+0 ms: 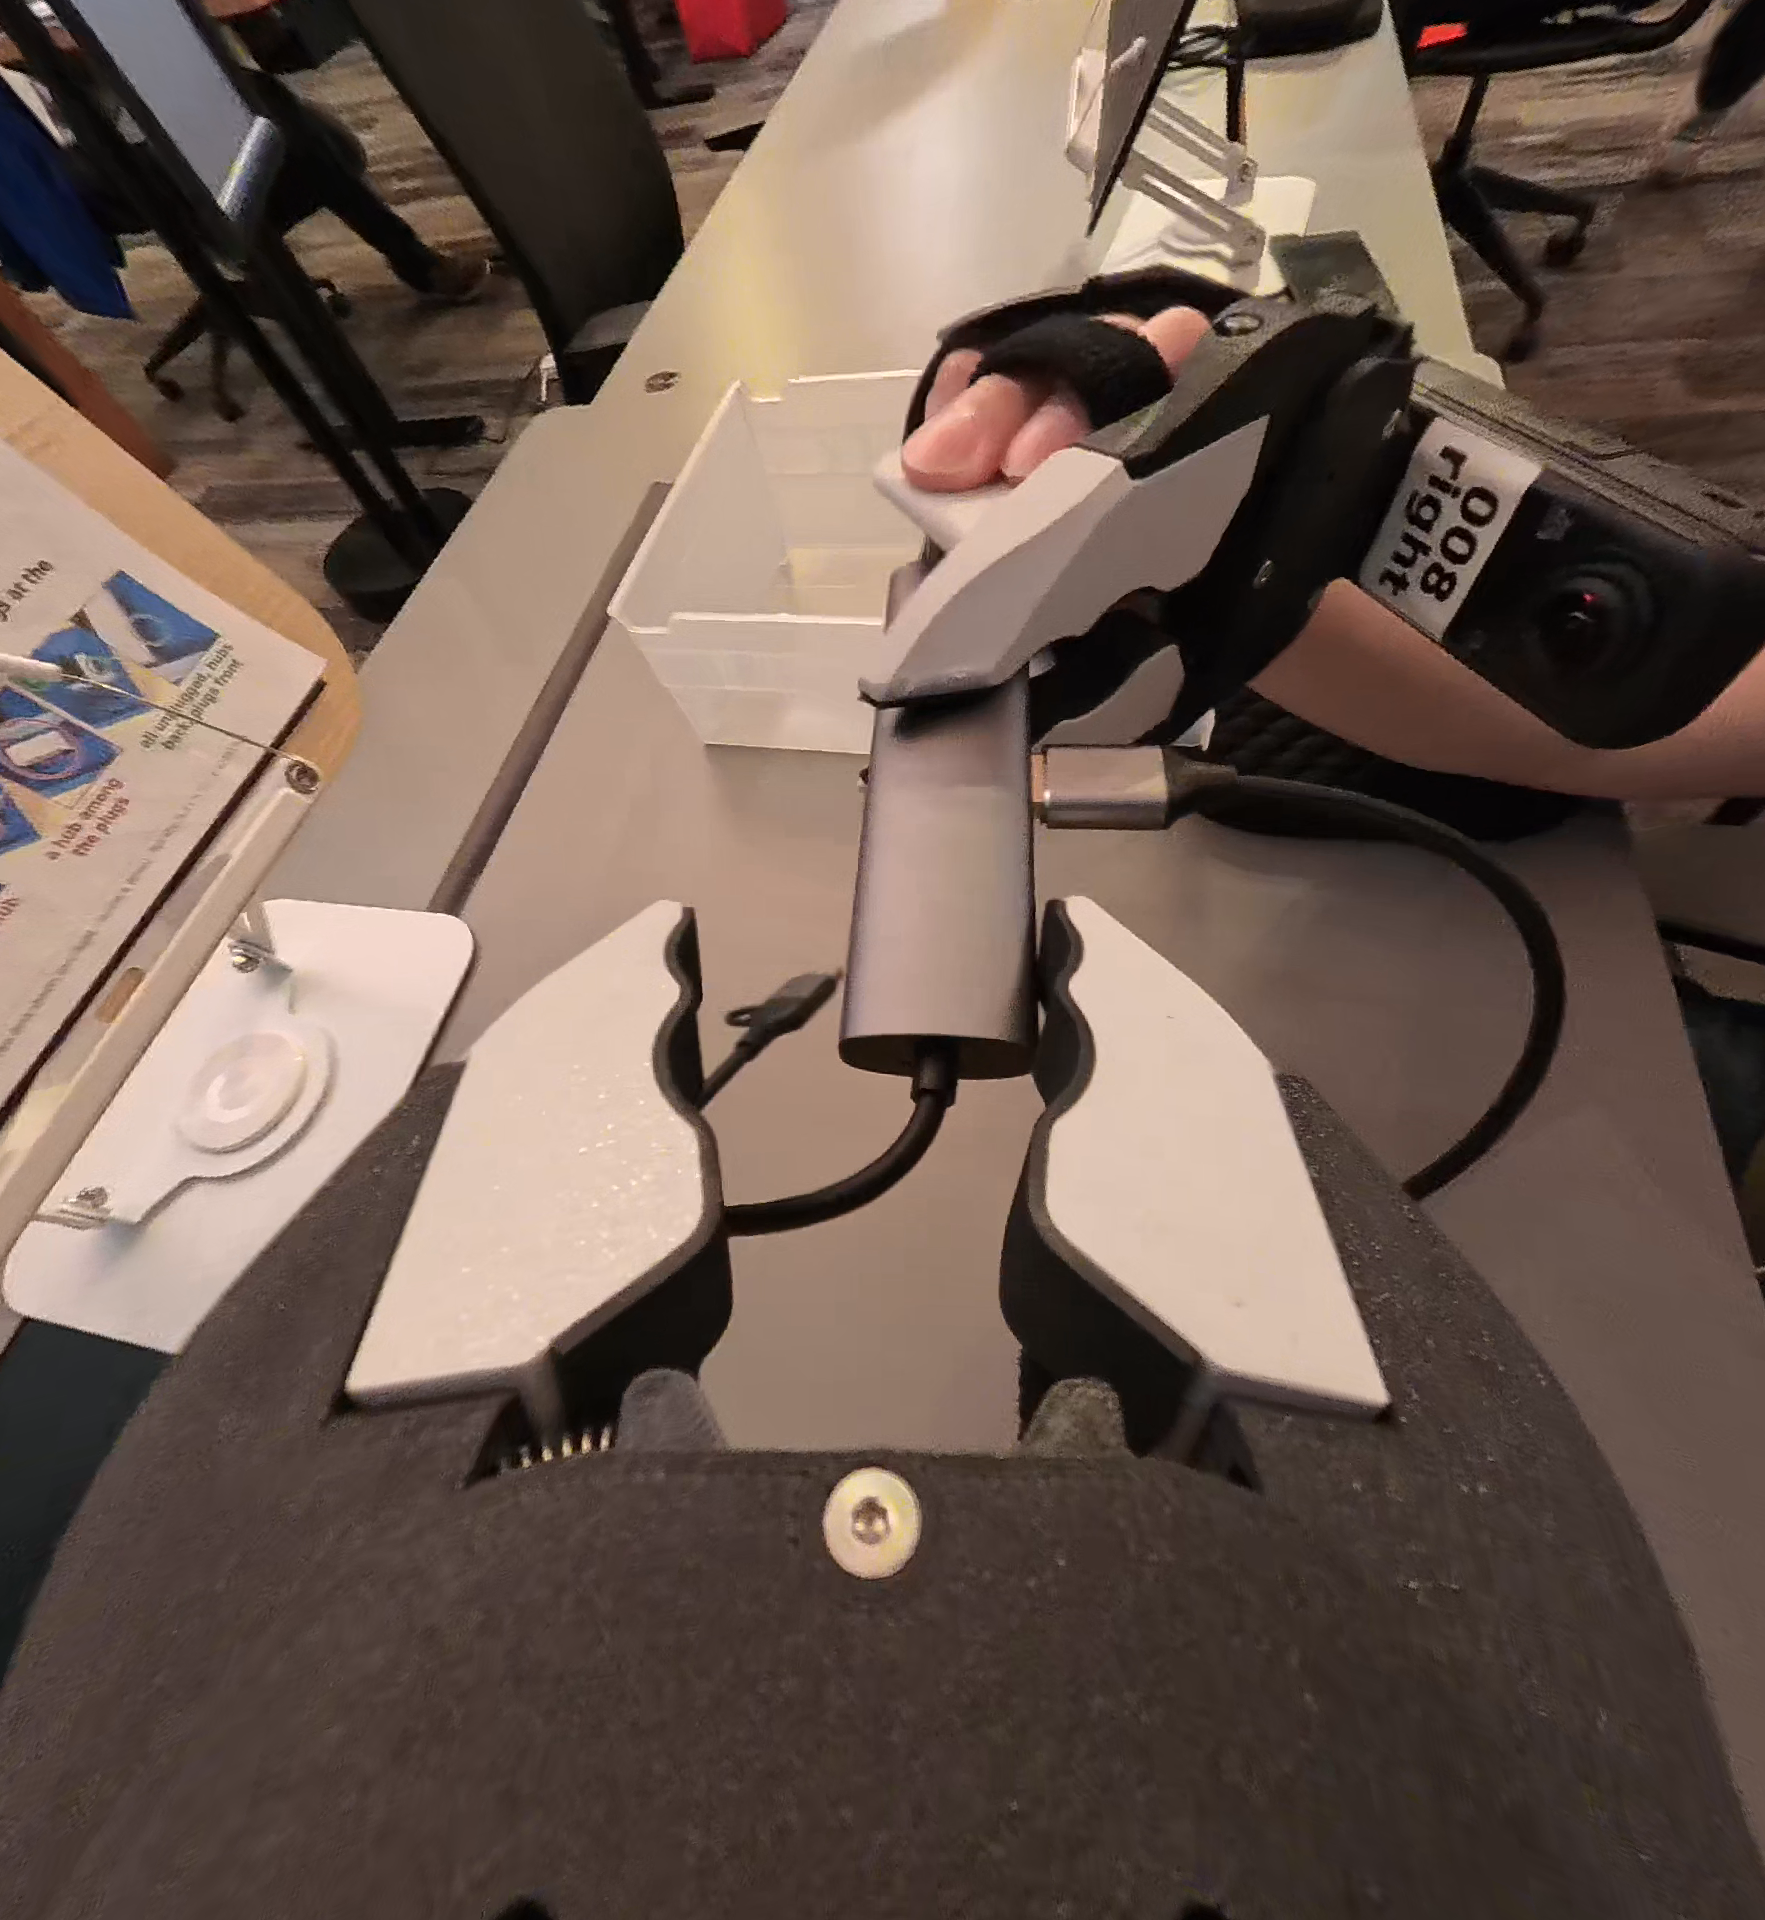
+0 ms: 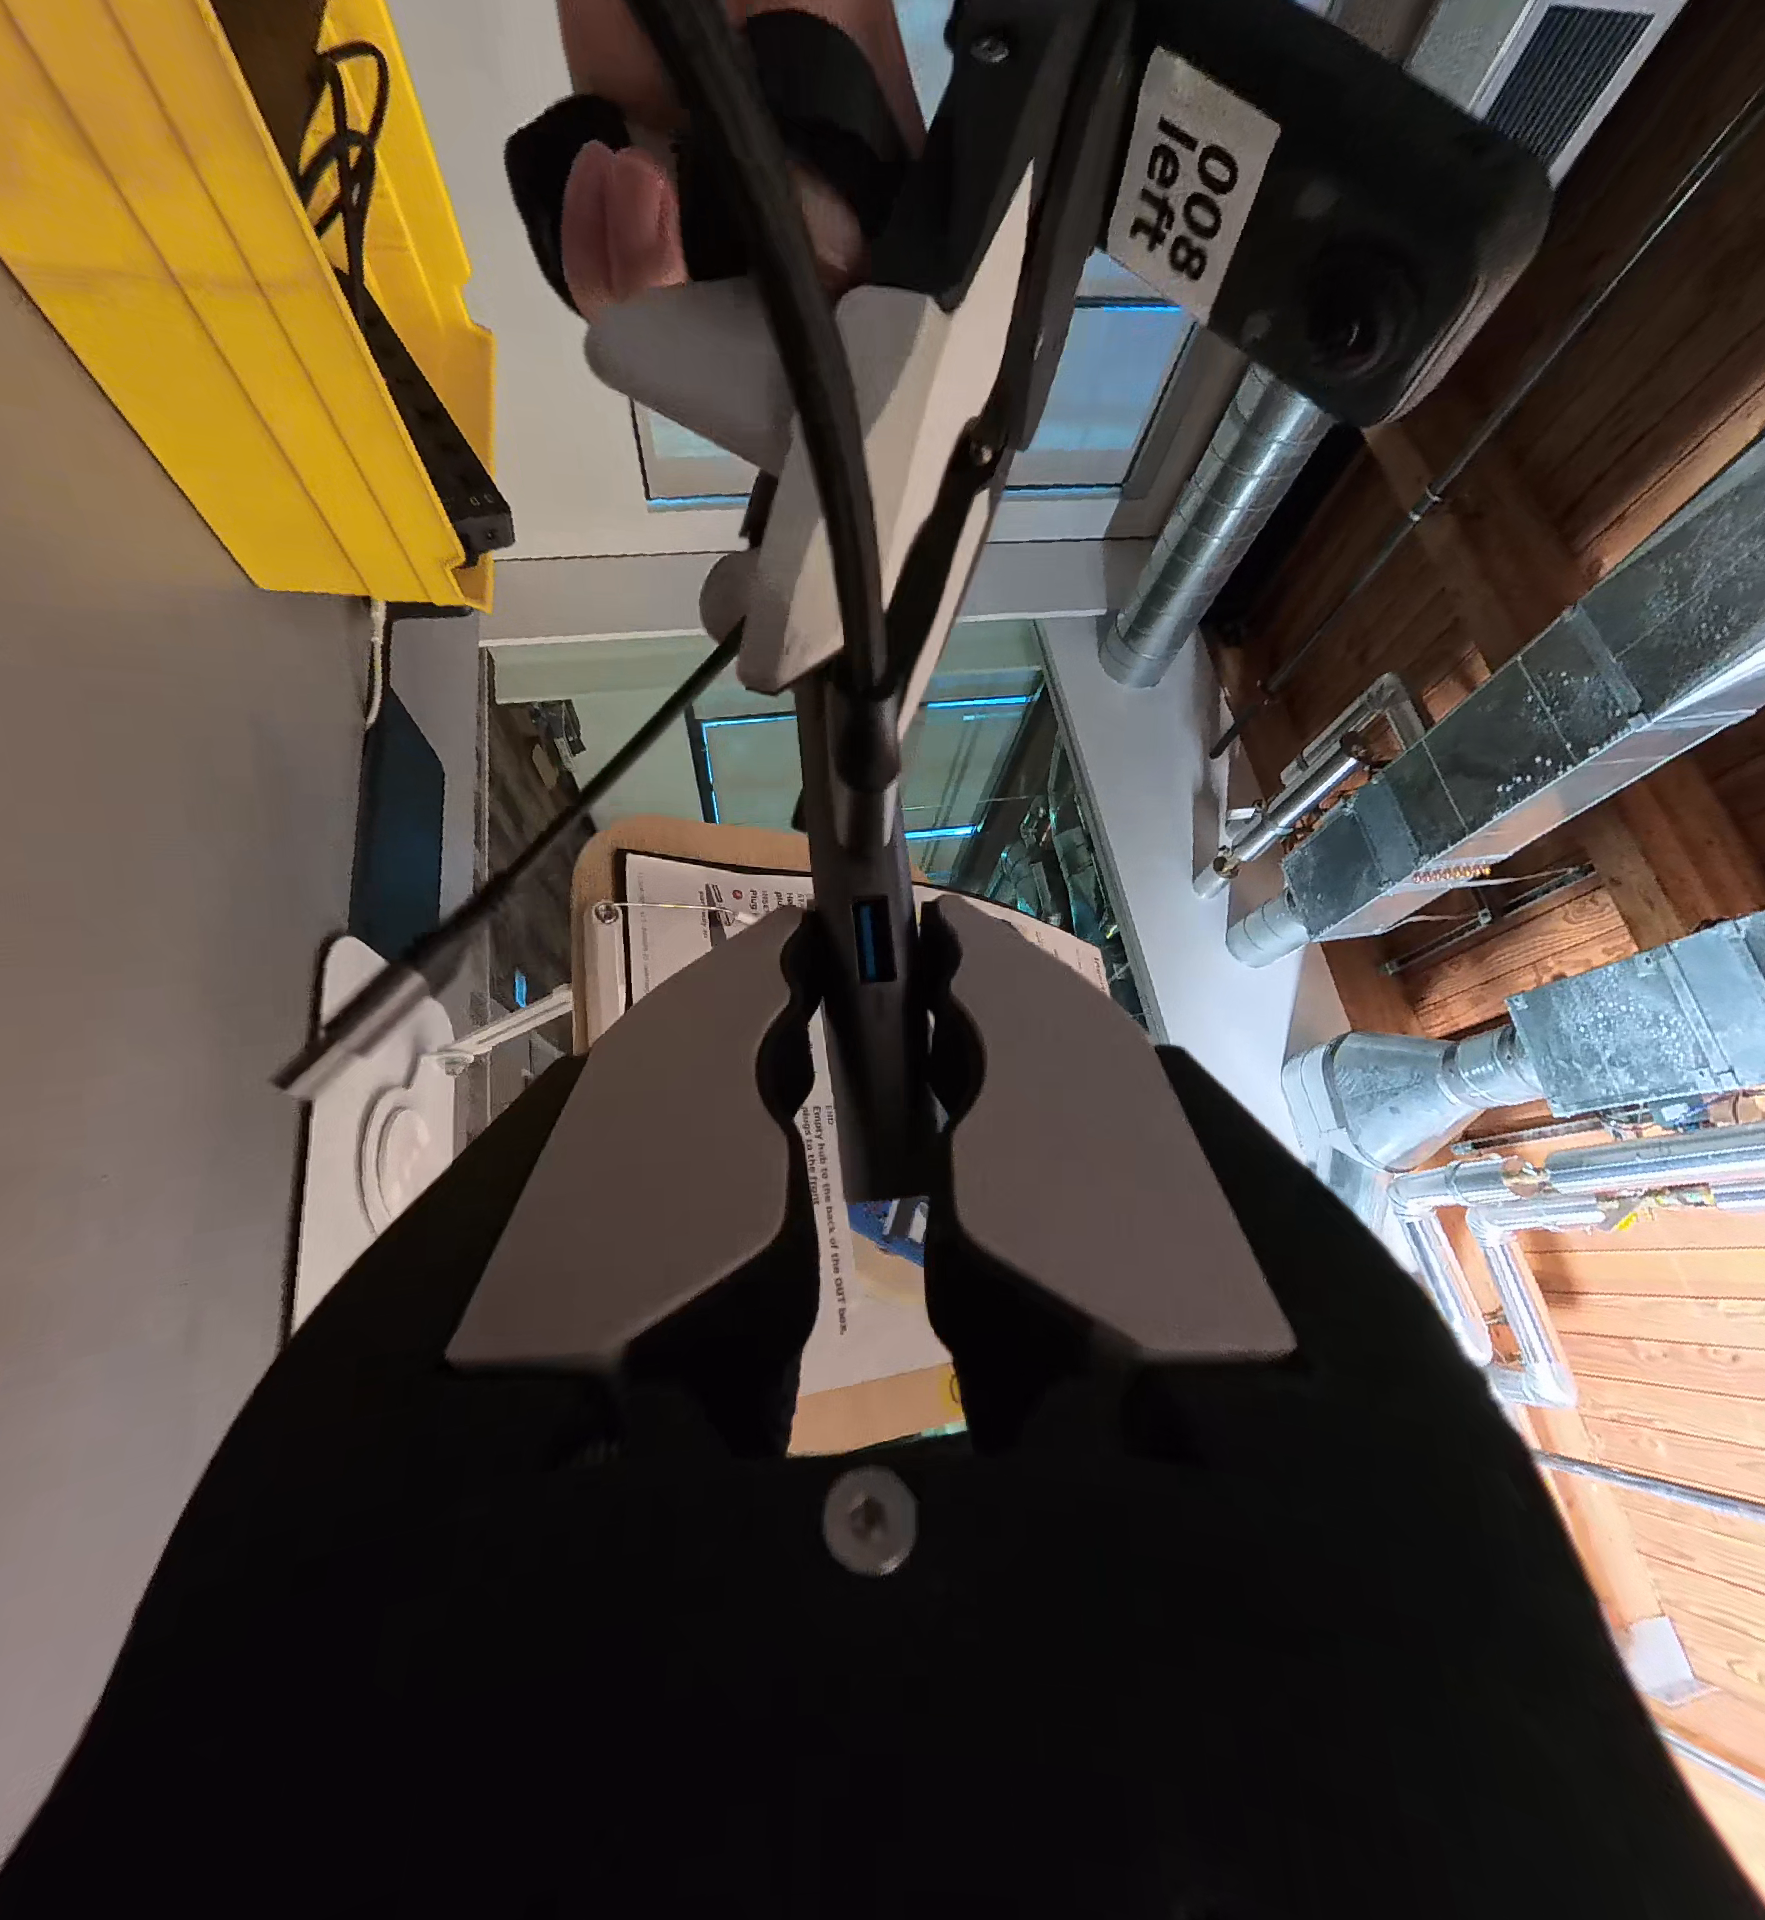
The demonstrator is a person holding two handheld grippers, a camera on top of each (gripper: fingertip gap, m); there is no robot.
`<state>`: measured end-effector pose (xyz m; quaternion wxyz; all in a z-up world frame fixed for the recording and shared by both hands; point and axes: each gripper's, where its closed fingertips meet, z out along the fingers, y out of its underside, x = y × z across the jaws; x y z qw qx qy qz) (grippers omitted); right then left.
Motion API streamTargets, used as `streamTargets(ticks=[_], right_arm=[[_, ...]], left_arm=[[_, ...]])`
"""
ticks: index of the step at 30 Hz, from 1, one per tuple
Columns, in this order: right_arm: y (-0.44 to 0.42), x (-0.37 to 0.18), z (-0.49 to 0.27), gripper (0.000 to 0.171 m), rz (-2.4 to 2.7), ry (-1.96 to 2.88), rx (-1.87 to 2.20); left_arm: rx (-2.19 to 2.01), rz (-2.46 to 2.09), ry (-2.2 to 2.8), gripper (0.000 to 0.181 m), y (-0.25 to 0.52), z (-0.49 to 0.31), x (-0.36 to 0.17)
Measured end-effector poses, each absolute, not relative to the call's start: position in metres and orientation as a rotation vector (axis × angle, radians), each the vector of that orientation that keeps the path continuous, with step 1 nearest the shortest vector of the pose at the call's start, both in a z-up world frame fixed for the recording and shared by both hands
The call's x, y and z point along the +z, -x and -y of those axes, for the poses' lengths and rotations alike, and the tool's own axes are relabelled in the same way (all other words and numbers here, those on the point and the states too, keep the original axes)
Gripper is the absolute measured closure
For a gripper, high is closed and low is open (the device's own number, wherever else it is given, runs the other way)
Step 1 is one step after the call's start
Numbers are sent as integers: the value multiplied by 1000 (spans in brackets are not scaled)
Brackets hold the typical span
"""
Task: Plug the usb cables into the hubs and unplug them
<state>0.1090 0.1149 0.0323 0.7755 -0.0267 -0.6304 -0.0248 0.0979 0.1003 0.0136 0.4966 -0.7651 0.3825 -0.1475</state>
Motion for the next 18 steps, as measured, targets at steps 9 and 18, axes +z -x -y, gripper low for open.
streamTargets(ticks=[9, 18], right_arm=[[-109, 33, -118, 152, 1347, 59, -37], [-107, 29, -125, 152, 1366, 88, -58]], left_arm=[[-387, -976, 1752, 148, -109, -94, 16], [-352, -931, 1710, 148, -109, -101, 13]])
